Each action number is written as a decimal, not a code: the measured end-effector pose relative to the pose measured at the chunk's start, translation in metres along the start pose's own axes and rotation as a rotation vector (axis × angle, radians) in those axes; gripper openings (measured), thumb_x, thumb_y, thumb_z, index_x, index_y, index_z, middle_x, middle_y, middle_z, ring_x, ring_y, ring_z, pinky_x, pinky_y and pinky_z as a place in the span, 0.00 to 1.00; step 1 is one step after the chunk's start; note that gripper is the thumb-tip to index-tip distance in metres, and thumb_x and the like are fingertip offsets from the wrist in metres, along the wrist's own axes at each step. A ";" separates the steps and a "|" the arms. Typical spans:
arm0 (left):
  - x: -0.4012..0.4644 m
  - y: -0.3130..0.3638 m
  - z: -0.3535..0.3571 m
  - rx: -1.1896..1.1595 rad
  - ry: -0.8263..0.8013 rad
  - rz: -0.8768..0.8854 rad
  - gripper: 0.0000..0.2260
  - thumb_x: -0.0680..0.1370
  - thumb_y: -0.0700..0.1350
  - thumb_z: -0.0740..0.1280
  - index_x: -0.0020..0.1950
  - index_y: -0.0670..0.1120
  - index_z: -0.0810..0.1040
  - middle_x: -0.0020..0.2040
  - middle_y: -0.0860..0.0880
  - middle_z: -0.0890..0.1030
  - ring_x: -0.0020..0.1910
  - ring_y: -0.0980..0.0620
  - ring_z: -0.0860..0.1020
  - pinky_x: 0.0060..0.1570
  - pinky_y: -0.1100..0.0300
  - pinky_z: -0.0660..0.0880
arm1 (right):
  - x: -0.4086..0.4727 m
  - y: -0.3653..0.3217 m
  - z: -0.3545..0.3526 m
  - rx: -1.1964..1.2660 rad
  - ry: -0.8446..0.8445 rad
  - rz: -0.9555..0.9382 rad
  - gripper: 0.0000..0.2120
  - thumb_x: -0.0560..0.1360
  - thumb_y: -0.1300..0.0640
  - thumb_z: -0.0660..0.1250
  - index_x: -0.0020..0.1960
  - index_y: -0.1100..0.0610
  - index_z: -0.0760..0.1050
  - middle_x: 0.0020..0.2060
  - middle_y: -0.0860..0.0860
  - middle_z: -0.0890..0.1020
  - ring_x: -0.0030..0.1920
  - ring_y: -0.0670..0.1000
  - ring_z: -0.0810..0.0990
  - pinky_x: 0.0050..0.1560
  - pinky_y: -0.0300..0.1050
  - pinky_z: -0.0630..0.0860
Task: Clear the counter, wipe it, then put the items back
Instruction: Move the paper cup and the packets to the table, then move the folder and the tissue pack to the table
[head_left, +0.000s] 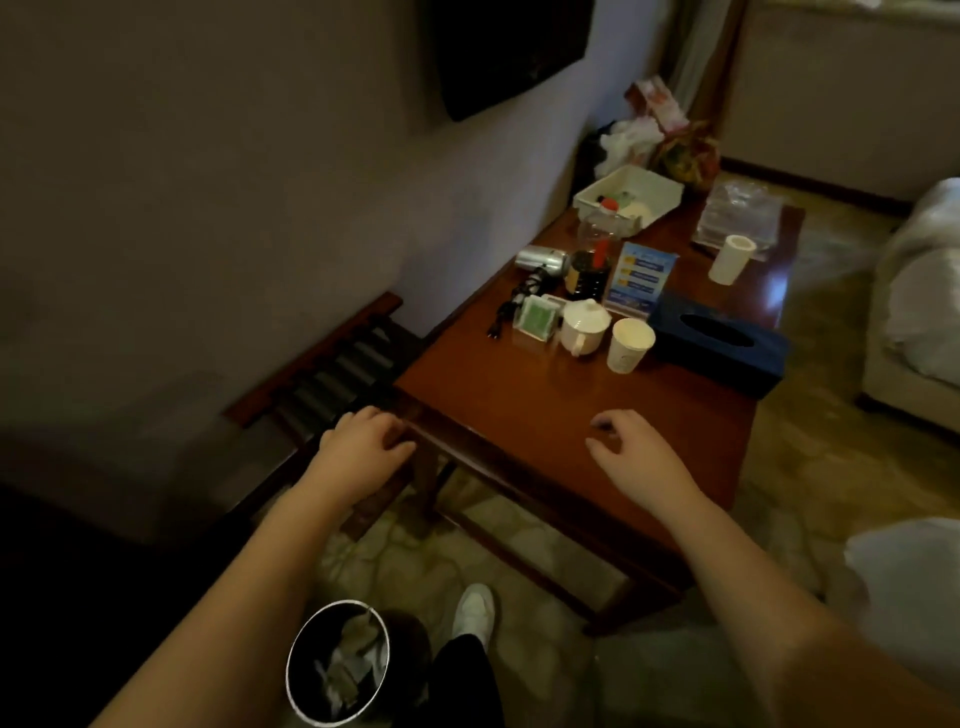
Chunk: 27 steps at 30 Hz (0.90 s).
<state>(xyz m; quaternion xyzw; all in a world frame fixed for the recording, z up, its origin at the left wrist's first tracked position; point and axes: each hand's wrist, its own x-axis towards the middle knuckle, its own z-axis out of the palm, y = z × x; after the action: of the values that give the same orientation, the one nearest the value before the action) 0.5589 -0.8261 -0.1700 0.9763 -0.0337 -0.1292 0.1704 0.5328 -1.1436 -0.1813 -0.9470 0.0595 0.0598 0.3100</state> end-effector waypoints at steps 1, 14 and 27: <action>-0.021 -0.009 -0.001 0.004 0.007 -0.024 0.18 0.81 0.57 0.61 0.67 0.52 0.73 0.65 0.52 0.71 0.65 0.49 0.68 0.64 0.51 0.67 | -0.010 -0.007 0.004 -0.025 -0.044 -0.037 0.15 0.79 0.48 0.62 0.65 0.48 0.71 0.61 0.44 0.71 0.56 0.44 0.72 0.53 0.41 0.71; -0.246 -0.128 -0.018 -0.030 0.178 -0.438 0.18 0.80 0.58 0.61 0.67 0.53 0.74 0.66 0.54 0.72 0.65 0.52 0.69 0.62 0.54 0.66 | -0.105 -0.155 0.103 -0.251 -0.491 -0.536 0.17 0.79 0.45 0.61 0.65 0.48 0.72 0.60 0.43 0.73 0.54 0.42 0.75 0.54 0.38 0.74; -0.479 -0.269 -0.031 -0.152 0.387 -0.796 0.16 0.81 0.55 0.62 0.67 0.51 0.75 0.65 0.55 0.72 0.65 0.53 0.70 0.65 0.54 0.67 | -0.224 -0.347 0.242 -0.295 -0.709 -0.992 0.16 0.79 0.45 0.61 0.65 0.47 0.72 0.57 0.41 0.73 0.52 0.40 0.73 0.47 0.33 0.70</action>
<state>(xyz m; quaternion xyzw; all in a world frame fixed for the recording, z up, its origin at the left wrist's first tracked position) 0.1114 -0.5111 -0.1187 0.9041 0.3865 -0.0020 0.1821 0.3454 -0.7050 -0.1404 -0.8174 -0.5023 0.2268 0.1679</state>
